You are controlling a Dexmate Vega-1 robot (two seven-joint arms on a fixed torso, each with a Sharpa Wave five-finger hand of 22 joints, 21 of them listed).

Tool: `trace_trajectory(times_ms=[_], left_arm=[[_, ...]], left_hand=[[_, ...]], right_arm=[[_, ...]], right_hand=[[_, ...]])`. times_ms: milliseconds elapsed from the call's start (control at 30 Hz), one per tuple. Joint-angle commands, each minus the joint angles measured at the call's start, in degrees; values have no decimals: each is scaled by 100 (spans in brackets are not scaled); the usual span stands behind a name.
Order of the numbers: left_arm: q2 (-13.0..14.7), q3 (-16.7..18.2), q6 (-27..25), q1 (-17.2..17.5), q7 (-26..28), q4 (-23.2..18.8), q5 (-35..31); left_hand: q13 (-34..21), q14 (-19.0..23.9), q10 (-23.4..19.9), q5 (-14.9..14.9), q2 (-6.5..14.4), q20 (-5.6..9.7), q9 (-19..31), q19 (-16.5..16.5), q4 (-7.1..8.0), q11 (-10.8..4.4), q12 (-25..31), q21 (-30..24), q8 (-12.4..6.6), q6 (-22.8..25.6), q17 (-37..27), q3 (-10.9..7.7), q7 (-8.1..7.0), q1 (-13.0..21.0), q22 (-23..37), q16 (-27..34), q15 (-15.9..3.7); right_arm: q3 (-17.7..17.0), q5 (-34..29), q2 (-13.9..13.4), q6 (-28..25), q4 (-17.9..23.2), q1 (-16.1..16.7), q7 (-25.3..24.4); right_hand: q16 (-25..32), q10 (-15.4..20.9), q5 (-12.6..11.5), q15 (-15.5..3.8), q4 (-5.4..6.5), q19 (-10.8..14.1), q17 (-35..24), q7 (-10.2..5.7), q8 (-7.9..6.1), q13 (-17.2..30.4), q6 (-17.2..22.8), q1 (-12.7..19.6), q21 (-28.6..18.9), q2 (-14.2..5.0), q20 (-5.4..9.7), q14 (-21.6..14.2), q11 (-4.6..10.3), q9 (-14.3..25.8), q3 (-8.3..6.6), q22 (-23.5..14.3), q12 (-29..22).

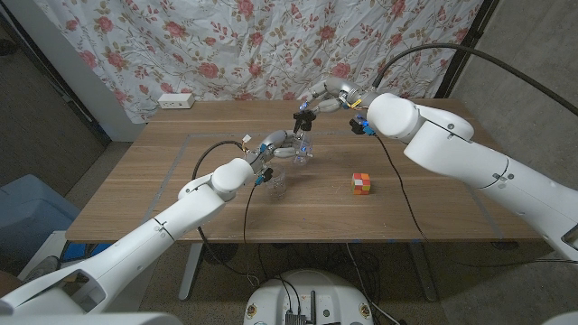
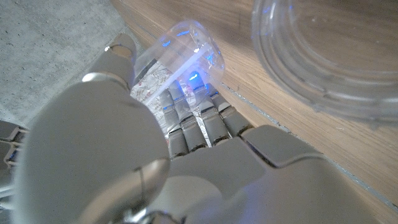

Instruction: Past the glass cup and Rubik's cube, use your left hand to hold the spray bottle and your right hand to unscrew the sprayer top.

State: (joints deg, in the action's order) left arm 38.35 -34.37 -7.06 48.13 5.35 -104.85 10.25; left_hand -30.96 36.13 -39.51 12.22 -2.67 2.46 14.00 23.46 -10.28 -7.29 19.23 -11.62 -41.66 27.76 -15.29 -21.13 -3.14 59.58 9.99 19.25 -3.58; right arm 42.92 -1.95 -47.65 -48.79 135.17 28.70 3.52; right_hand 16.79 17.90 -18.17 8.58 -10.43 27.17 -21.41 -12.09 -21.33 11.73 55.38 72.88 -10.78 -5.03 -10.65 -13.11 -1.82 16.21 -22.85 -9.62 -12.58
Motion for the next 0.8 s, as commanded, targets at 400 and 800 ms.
trace_trajectory(times_ms=[400, 800], left_arm=[[12, 19, 57, -12, -18, 3, -17], [13, 28, 44, -6, -2, -20, -24]], left_hand=[[-37, 44, -207, 4, 856, 263, 14, 56, 45, -149, -41, -36, -486, 408, -34, -77, -5, -326, 30, -38, -788], [-48, 43, -211, 3, 854, 263, 9, 58, 42, -172, -52, -36, -493, 401, -34, -78, -6, -328, 30, -48, -782]], right_arm=[[-54, -35, -98, 3, 50, -2, -13], [-265, -2, -175, 139, 80, 157, -143]], right_hand=[[35, 8, -58, -123, 41, -117, -85, -15, -53, 19, 221, 102, 8, -143, 23, 75, 117, -29, 26, -17, -6], [-3, -105, -81, -144, 43, -263, -123, -47, 134, 21, -64, 149, 26, -143, -31, 243, 179, -96, 82, -17, 44]])
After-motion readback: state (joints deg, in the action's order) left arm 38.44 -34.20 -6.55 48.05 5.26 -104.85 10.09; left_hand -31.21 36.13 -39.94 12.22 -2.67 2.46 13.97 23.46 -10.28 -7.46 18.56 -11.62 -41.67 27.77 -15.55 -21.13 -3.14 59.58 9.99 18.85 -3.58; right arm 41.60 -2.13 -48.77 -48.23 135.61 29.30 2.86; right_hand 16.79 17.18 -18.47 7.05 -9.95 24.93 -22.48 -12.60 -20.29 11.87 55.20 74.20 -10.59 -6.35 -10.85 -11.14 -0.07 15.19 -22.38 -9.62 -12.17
